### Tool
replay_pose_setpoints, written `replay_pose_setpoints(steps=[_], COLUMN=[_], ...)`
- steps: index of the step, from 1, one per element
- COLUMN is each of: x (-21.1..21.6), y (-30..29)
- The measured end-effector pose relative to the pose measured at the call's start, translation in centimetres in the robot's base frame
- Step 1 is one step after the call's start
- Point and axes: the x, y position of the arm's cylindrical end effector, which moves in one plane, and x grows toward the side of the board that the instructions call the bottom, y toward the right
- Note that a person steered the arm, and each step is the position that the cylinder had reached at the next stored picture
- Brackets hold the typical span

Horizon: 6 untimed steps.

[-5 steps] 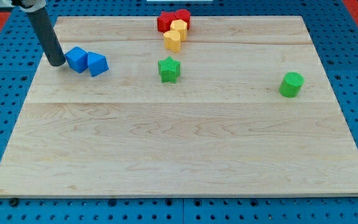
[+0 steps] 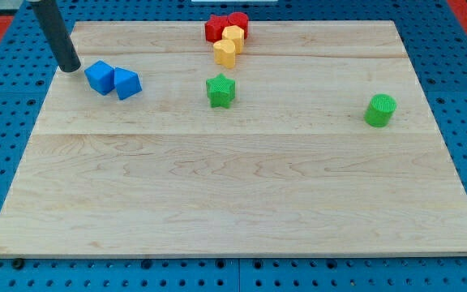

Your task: Move blue cube along with blue triangle closer to green star

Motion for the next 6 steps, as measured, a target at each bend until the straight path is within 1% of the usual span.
replay_pose_setpoints(steps=[1, 2, 3, 4, 5, 6], x=[0.0, 0.5, 1.6, 3.6, 4.3, 2.9], y=[0.0, 1.3, 3.5, 3.8, 4.8, 6.2])
